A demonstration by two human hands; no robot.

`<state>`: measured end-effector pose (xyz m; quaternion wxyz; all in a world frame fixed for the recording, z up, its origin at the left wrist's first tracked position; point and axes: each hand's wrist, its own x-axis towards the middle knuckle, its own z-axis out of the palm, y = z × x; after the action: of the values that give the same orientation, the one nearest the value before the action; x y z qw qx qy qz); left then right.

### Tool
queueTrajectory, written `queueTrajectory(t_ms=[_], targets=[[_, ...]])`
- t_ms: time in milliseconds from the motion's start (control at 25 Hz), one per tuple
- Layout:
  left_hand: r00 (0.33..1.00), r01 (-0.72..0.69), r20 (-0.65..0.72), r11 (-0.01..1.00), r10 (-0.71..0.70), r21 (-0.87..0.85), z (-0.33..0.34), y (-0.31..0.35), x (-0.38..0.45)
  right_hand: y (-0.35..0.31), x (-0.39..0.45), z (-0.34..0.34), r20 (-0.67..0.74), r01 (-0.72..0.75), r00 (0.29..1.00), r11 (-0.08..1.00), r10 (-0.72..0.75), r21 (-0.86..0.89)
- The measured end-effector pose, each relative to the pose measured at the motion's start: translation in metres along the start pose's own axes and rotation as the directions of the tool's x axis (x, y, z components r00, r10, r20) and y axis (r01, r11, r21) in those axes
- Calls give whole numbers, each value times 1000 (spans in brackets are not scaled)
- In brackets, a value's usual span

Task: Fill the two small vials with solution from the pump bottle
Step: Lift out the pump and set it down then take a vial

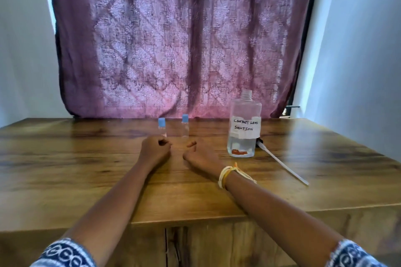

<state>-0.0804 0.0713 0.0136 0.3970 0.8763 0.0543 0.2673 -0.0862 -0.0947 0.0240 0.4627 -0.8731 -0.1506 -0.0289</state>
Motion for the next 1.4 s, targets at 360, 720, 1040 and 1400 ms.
queueTrajectory(t_ms=[360,720,1040,1400], targets=[[990,56,133,998,-50,-40,8,-16,16,10,132,21,-131,36,990,984,-60,-174],[991,125,77,968,-111,-215,10,-4,15,21,99,16,30,229,974,966,-227,-121],[955,96,295,901,37,-422,3,-5,10,13,48,-2,240,221,944,974,-225,45],[954,30,293,948,68,-318,3,0,4,-9,57,-35,90,352,934,932,-345,-87]])
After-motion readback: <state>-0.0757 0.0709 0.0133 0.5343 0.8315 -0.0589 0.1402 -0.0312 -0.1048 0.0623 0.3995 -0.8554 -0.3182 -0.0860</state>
